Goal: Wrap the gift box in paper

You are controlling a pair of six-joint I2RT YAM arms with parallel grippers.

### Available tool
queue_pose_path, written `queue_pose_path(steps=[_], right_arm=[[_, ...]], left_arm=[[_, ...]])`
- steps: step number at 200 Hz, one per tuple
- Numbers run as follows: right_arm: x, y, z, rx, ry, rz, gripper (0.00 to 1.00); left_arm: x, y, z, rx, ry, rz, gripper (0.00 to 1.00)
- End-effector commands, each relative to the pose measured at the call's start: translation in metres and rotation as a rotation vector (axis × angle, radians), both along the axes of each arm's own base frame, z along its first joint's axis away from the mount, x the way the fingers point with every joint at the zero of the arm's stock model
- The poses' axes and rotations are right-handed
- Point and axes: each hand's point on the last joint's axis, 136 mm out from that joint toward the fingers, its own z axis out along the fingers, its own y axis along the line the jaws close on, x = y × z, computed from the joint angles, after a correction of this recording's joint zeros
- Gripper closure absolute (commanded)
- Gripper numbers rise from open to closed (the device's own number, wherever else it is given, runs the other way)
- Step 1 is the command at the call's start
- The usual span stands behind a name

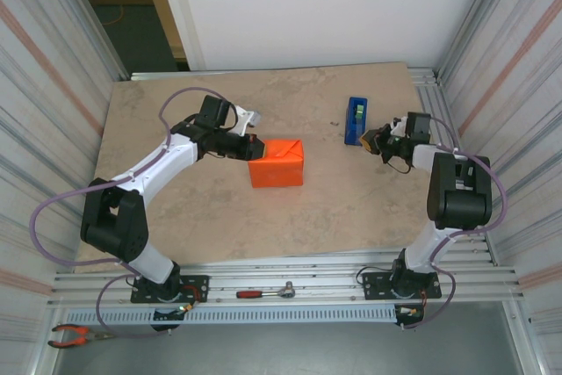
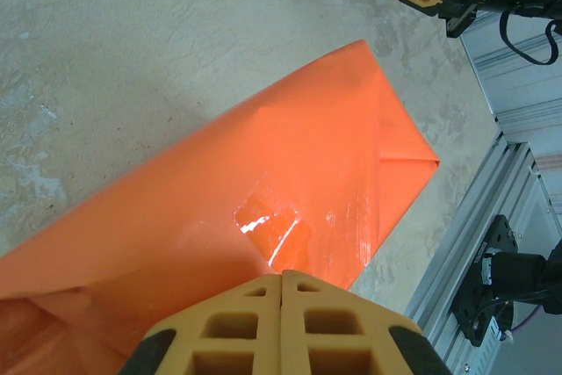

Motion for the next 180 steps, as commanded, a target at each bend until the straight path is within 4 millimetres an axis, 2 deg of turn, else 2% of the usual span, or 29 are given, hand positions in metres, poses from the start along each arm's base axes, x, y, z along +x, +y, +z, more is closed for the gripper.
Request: queue_pose_path(steps=[1,76,155,180], right_arm=[[-0.007,0.008,-0.016,0.020,0.062,-0.003,1.00],[-0.001,0.003,-0.067,0.002,0.176,-0.084,1.00],[-0.001,0.023,-0.067,0.015,0.179,-0.039,1.00],[-0.003,0.030,-0.049,0.020,0.138,-0.012,1.00]], left_arm=[[-0.021,0.007,-0.032,0.069,0.095,-0.018,0.98],[-0.021,0.006,-0.032,0.068,0.094,-0.019,0.98],[-0.023,0.007,-0.031,0.067,0.091,-0.019,0.99],[-0.023,0.007,-0.030,0.066,0.088,-0.017,0.99]])
